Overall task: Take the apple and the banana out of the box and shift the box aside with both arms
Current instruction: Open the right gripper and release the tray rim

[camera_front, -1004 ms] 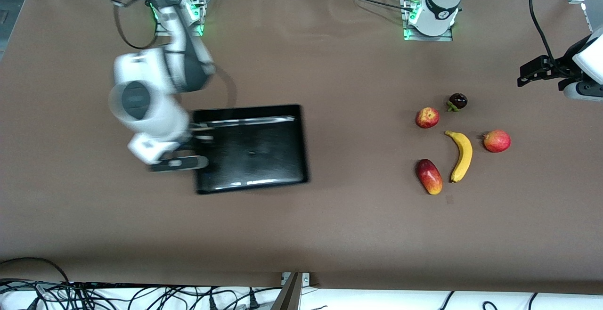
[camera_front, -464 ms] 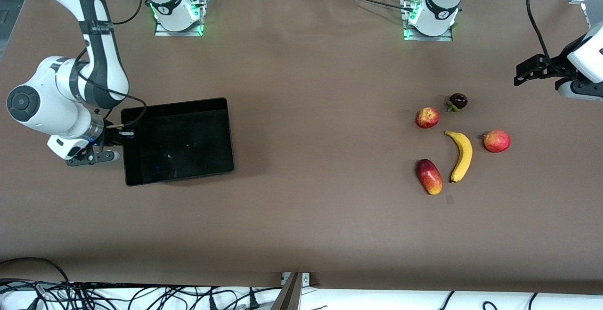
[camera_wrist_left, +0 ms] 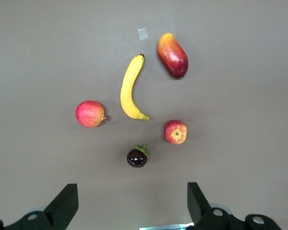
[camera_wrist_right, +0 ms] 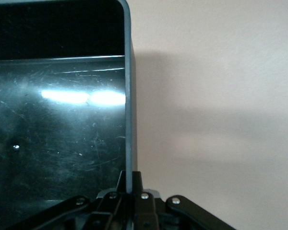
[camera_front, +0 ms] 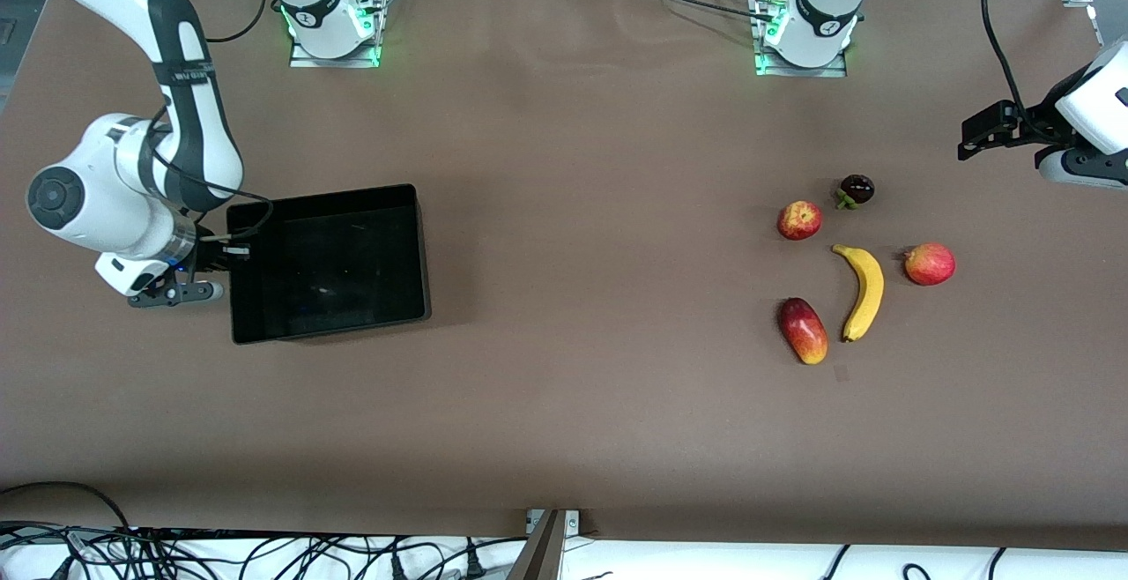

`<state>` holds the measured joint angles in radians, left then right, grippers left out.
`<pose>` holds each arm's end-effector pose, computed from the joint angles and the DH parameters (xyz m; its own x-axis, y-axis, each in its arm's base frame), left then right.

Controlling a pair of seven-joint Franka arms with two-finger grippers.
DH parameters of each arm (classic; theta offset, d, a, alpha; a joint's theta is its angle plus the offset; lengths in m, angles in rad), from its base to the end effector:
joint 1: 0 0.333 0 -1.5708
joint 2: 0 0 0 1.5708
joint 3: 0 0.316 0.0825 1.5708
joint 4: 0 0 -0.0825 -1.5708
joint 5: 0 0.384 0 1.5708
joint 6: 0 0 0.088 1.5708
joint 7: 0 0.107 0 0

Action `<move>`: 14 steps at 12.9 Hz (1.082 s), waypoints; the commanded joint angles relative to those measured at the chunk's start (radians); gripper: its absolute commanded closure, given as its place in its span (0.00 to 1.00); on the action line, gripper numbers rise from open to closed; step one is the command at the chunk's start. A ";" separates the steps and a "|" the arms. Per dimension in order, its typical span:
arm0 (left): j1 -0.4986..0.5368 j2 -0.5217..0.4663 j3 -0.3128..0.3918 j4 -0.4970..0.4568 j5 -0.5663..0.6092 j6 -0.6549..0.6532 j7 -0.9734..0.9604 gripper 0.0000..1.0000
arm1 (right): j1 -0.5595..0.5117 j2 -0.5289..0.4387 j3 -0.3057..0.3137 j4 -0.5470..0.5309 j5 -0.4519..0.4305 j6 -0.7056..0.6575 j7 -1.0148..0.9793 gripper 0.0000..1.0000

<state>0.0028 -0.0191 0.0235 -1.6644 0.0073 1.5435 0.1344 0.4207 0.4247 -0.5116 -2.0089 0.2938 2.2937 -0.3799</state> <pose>0.5420 0.0152 0.5888 0.9890 -0.1079 -0.1016 -0.1077 -0.9942 0.0068 0.5937 -0.0394 0.2606 0.9912 0.1161 -0.0637 0.1145 -0.9930 -0.0273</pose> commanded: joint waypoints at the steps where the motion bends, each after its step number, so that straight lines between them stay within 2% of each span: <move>1: 0.002 -0.022 -0.007 -0.012 0.007 -0.011 -0.013 0.00 | -0.002 0.008 0.013 -0.001 0.044 0.026 -0.024 0.63; 2: 0.002 -0.022 -0.007 -0.012 0.007 -0.011 -0.013 0.00 | -0.002 0.002 0.013 0.005 0.044 0.021 -0.027 0.01; 5: 0.002 -0.022 -0.007 -0.012 0.007 -0.010 -0.013 0.00 | 0.004 -0.046 0.015 0.063 0.045 -0.009 -0.014 0.00; 8: 0.002 -0.022 -0.008 -0.011 0.007 -0.006 -0.015 0.00 | 0.013 -0.092 0.016 0.229 0.035 -0.208 0.103 0.00; 10: 0.002 -0.021 -0.008 -0.011 0.008 -0.003 -0.015 0.00 | 0.020 -0.139 0.008 0.292 0.027 -0.321 0.134 0.00; 14: 0.002 -0.021 -0.007 -0.012 0.011 -0.011 -0.025 0.00 | 0.036 -0.271 0.024 0.340 -0.088 -0.459 0.209 0.00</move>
<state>0.0026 -0.0210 0.0225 -1.6645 0.0073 1.5432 0.1242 0.4390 0.2134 -0.4977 -1.6716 0.2598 1.8945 -0.2318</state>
